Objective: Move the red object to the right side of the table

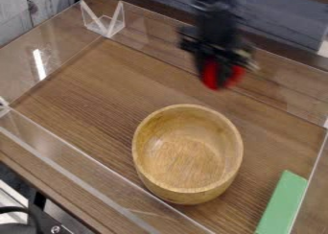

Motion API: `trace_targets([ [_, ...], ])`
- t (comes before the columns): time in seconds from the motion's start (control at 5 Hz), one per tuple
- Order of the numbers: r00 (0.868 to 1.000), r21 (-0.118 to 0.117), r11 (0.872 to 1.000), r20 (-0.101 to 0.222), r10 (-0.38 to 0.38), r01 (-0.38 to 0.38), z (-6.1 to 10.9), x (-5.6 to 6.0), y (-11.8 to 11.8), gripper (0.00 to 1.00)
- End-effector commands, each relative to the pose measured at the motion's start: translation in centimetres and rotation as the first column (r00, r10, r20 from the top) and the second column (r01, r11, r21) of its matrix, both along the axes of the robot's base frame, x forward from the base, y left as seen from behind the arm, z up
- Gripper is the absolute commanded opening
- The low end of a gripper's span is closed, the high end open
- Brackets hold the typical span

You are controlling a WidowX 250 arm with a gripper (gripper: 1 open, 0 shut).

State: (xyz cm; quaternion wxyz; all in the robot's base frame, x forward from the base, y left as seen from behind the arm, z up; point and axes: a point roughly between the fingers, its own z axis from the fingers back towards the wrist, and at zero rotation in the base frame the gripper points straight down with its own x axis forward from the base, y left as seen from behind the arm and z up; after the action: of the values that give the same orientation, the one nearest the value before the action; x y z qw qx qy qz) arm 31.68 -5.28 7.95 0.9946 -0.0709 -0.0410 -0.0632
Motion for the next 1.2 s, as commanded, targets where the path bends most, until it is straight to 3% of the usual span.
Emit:
trace_targets([
  [0.0, 0.999, -0.006, 1.0, 0.042, 0.007, -0.007, 0.6, 1.2, -3.2, 0.0],
  [0.2, 1.0, -0.004, 1.0, 0.02, -0.002, 0.002, -0.8, 1.4, -5.4, 0.0],
  [0.4, 1.0, -0.003, 1.0, 0.006, -0.001, 0.001, -2.0, 1.8, -6.2, 0.0],
  [0.6, 1.0, 0.018, 1.0, -0.011, 0.009, -0.009, -2.3, 1.9, -5.7, 1.0],
  [1.0, 0.999, 0.102, 0.994, -0.022, 0.037, -0.034, -2.1, 1.8, -5.5, 1.0],
])
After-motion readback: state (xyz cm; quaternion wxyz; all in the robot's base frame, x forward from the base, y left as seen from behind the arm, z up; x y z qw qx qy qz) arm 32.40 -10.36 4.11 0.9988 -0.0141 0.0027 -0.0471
